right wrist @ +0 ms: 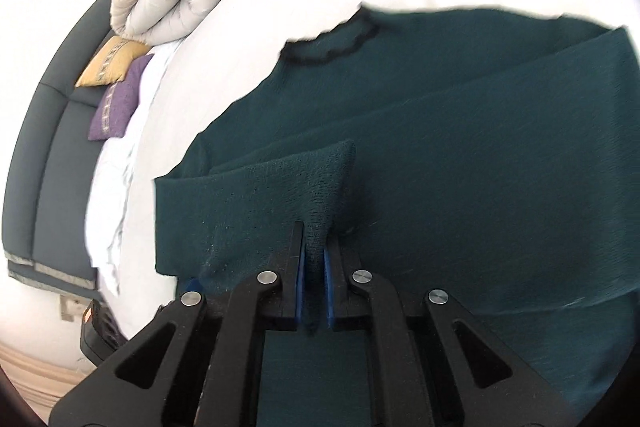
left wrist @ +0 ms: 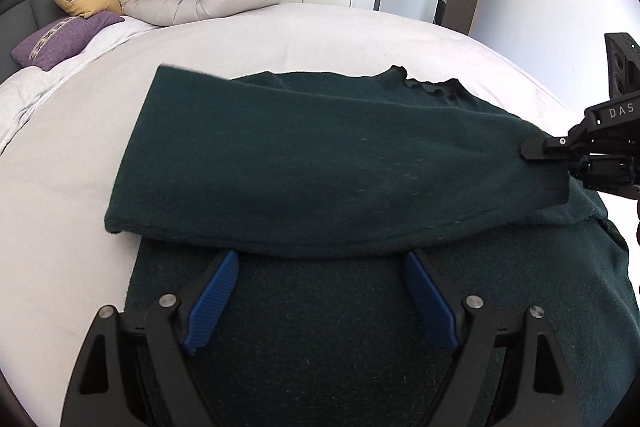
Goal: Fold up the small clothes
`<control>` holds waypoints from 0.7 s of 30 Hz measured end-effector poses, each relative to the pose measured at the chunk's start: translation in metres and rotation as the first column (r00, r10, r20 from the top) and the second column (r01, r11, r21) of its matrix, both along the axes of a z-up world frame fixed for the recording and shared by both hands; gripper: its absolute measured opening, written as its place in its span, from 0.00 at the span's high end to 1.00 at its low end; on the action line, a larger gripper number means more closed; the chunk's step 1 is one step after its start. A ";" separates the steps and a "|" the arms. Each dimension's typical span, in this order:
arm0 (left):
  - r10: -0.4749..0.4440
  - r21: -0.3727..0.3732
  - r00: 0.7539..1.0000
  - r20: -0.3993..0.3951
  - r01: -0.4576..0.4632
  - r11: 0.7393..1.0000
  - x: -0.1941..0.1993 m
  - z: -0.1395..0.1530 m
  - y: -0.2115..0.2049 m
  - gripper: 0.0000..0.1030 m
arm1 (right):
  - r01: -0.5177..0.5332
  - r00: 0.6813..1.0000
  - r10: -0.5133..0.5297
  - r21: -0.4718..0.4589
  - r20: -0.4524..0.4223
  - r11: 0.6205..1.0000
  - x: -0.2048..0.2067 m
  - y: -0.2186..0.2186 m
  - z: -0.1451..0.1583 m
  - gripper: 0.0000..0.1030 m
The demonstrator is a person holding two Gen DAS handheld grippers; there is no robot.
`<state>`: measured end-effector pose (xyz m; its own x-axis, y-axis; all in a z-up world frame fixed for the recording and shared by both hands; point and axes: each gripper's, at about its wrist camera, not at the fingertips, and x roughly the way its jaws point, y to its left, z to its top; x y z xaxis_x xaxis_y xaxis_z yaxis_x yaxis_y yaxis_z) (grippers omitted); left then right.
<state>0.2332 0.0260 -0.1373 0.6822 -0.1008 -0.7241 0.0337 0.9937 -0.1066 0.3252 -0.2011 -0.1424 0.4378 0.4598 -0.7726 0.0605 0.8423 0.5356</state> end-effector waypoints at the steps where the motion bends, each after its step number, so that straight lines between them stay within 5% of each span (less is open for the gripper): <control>1: -0.002 -0.003 1.000 0.001 0.002 1.000 0.000 0.000 0.000 0.16 | 0.019 1.000 -0.018 -0.020 0.010 1.000 0.002 -0.008 0.005 0.94; 11: -0.088 0.087 0.996 0.014 0.086 0.992 -0.004 0.002 -0.024 0.16 | 0.105 0.994 -0.108 -0.145 -0.015 0.984 0.013 -0.072 -0.002 0.94; 21: -0.121 0.090 0.992 0.014 0.120 0.989 -0.006 0.003 -0.029 0.16 | 0.094 0.995 -0.098 -0.241 -0.003 0.966 0.021 -0.075 -0.010 0.94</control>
<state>0.2273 -0.0030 -0.1346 0.6828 -0.1192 -0.7208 0.1551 0.9878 -0.0165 0.3461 -0.2764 -0.1527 0.4585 0.2163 -0.8619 0.1539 0.9359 0.3168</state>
